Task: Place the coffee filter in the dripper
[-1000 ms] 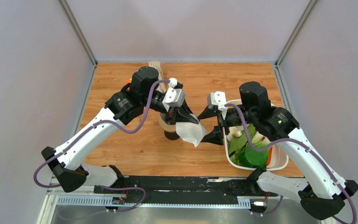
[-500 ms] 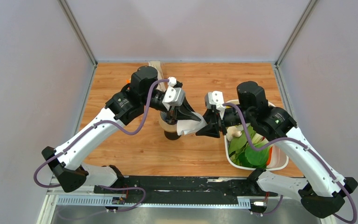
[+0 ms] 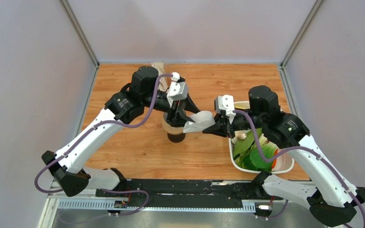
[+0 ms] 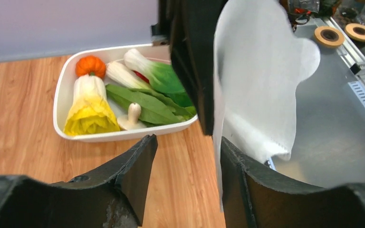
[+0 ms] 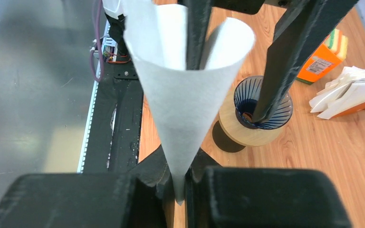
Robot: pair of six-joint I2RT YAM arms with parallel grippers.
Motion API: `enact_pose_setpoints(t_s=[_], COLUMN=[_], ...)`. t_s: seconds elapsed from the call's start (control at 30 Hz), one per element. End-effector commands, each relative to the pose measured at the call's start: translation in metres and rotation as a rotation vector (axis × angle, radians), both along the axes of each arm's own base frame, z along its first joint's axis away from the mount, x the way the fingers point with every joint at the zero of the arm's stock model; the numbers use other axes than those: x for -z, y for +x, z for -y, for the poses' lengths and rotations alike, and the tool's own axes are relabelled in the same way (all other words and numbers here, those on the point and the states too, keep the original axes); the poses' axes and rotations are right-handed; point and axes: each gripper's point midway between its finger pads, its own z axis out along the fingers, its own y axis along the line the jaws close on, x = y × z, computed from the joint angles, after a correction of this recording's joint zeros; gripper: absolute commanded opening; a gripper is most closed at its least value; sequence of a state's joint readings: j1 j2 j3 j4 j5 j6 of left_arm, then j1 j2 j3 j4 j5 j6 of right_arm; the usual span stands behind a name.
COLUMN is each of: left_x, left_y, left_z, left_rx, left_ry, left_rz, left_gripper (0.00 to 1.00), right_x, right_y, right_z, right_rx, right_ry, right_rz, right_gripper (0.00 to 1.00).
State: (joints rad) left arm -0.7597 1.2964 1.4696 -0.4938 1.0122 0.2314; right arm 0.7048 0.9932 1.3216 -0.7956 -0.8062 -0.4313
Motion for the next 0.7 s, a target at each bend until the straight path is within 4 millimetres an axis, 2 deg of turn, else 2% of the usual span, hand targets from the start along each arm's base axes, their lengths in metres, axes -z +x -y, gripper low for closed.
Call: enact_pose_setpoints(t_s=[0.0,0.1,0.13,0.2,0.3,0.37,0.43,0.53,0.67], left_x=[-0.019,-0.017,-0.021,-0.025,-0.016,-0.007,0.000,0.007,-0.004], left_y=[-0.004,0.002,0.002,0.016,0.033,0.031,0.017,-0.004,-0.006], left_z=[-0.019,-0.030,-0.035,-0.048,-0.069,-0.079,-0.080,-0.071,-0.053], left_rx=[-0.036,-0.067,-0.079,-0.149,-0.219,-0.199,-0.141,-0.096,-0.118], left_ry=[-0.019,-0.027,-0.038,-0.047,-0.031,-0.015,-0.005,0.003,-0.089], left_rz=[-0.065,-0.073,-0.046,-0.029,-0.050,-0.084,-0.064,-0.023,-0.030], left_gripper=[0.60,0.61,0.62,0.65,0.67,0.68,0.68,0.68,0.69], right_x=[-0.005,-0.006,-0.007,-0.009,-0.015,-0.021,-0.027,-0.033,-0.034], right_y=[0.000,0.002,0.002,0.003,0.004,0.004,0.005,0.004,0.001], right_z=[0.003,0.005,0.006,0.007,0.008,0.007,0.006,0.003,-0.004], right_rx=[0.008,0.022,0.027,0.038,0.054,0.059,0.068,0.063,0.020], right_ry=[0.018,0.019,0.019,0.024,0.049,0.078,0.111,0.158,0.188], right_rz=[0.063,0.083,0.086,0.096,0.113,0.124,0.136,0.150,0.137], right_gripper=[0.08,0.00,0.00,0.00,0.00,0.00,0.00,0.00,0.00])
